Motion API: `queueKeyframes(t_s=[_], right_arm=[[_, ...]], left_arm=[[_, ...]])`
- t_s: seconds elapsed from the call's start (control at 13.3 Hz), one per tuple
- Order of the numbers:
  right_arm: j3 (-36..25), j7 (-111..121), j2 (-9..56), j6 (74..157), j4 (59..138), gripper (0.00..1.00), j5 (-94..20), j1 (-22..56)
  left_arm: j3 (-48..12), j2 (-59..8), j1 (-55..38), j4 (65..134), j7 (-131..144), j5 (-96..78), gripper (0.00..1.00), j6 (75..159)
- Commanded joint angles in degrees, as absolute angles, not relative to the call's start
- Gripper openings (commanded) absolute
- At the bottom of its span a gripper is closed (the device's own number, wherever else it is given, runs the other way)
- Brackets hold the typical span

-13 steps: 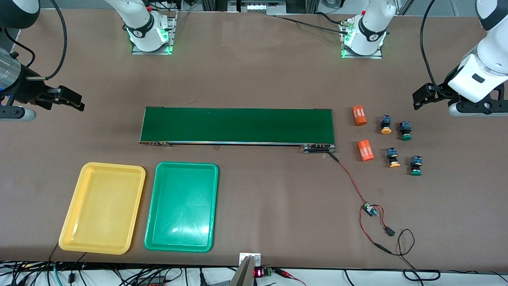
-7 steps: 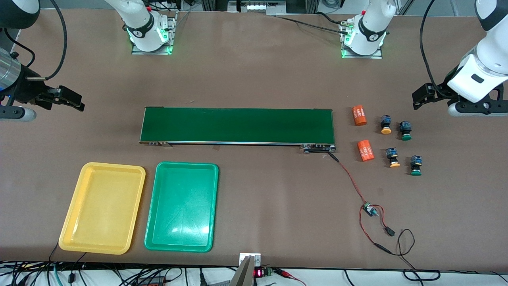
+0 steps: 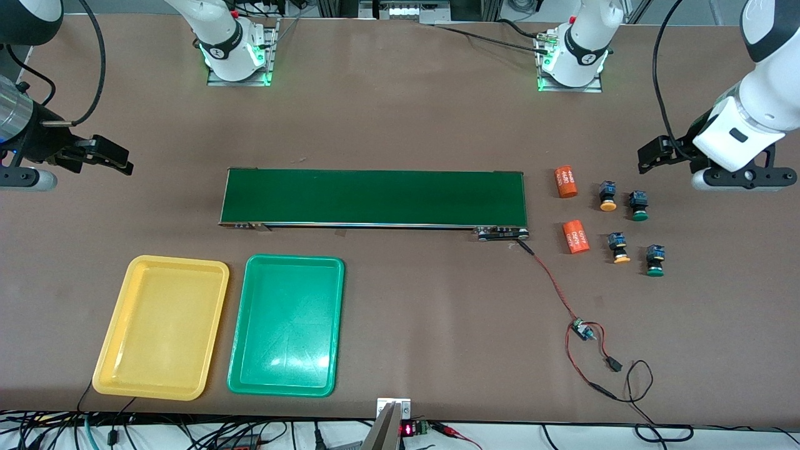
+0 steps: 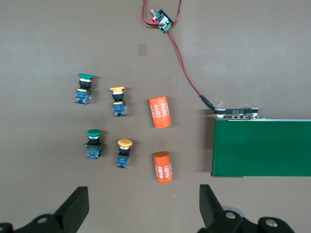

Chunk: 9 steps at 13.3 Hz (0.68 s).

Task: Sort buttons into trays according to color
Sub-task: 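Reach the left gripper down to the orange cylinder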

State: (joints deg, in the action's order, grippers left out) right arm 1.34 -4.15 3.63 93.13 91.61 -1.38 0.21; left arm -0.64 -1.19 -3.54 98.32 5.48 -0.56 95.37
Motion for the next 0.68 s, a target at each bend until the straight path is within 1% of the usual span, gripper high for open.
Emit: queueKeyframes(t_s=[0.0,0.15,0.3,0.45,0.6], right_arm=[[1.32,-4.66,3.16,93.78,92.37,1.0,-1.49,0.18],[1.32,-4.66,3.16,93.87,92.37,1.0,-1.49,0.18],[1.41,-4.75,3.16,93.87,92.37,1.0,-1.49,0.35],[1.41,-4.75,3.25,94.04,92.37,1.0,-1.58,0.44],[1.41,-4.75,3.52,94.04,92.29,1.0,-1.58,0.44]], left_arm=[[-0.35,-8.86,-3.34,90.11,5.45,-1.58,1.0,90.55],[-0.26,-9.84,-3.25,89.38,4.83,-1.93,1.0,88.6],[-0.53,-12.2,-3.52,89.73,5.53,-1.41,1.0,89.55],[-0.53,-15.37,-3.16,90.44,5.54,-1.41,1.0,94.54],[-0.62,-15.91,-3.86,94.2,6.67,-1.41,1.0,98.5]])
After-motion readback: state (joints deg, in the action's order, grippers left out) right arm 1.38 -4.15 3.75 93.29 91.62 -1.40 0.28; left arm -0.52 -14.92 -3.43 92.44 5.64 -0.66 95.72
